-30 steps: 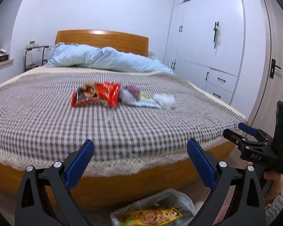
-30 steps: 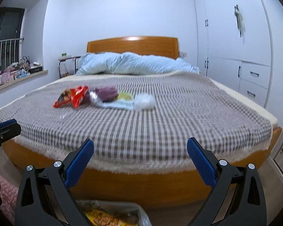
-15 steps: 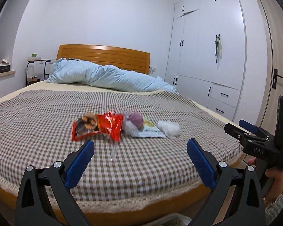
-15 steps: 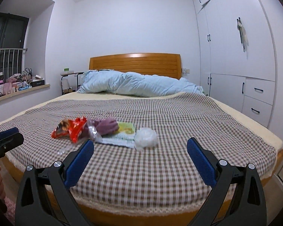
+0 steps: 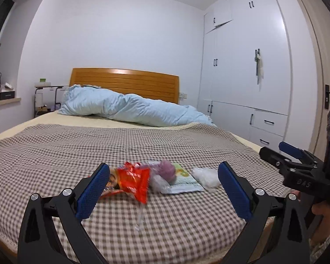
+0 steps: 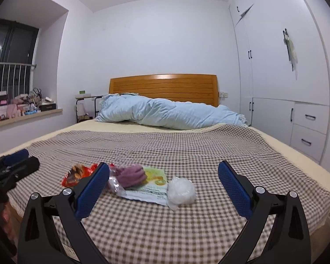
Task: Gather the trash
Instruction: 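Move both open grippers over the bed toward the white plastic bag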
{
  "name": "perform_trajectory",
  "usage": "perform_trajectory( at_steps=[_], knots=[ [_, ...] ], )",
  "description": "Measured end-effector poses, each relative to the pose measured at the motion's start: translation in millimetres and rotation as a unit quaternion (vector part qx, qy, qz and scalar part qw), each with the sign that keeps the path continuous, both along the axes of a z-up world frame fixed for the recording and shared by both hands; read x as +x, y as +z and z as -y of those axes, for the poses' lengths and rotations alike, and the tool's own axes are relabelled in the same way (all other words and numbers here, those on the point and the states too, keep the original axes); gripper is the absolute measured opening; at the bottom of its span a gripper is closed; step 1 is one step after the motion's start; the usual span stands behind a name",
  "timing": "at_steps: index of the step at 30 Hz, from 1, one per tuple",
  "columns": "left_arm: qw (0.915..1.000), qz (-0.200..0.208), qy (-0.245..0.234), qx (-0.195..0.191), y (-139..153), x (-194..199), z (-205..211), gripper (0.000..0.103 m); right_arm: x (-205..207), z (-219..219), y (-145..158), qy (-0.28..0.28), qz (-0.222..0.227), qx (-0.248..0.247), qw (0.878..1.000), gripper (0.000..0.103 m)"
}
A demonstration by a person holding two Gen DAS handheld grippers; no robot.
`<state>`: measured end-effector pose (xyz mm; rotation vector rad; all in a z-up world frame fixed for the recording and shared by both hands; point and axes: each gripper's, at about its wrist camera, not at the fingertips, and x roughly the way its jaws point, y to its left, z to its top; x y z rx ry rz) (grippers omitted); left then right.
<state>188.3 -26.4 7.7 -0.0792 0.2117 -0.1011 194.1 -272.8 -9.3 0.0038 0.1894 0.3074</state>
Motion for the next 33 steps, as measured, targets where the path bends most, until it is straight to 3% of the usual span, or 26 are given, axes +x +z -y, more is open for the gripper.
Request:
perform_trajectory(
  at_steps=[10, 17, 22, 33],
  knots=[
    [0.9998, -0.008, 0.006, -0.014, 1.9, 35.8, -13.4, 0.095, 34.7, -6.4, -0.9, -0.016, -0.002, 0.037, 0.999, 0.095],
    [0.9996, -0.009, 0.009, -0.025, -7.5, 48.2, -21.4, 0.095, 37.8, -21.4, -10.1, -0.001, -0.005, 0.024, 1.000, 0.095],
    [0.9984, -0.010, 0.004, -0.056, -9.8, 50.1, -22.9, 0.095, 41.0, -33.8, -14.5, -0.005, -0.026, 0.021, 0.999, 0.095],
    [0.9985, -0.025, 0.002, -0.048, -18.3, 53.8, -10.4, 0.095, 41.5, -38.9, -27.3, -0.015, -0.052, 0.015, 0.998, 0.095]
  ],
)
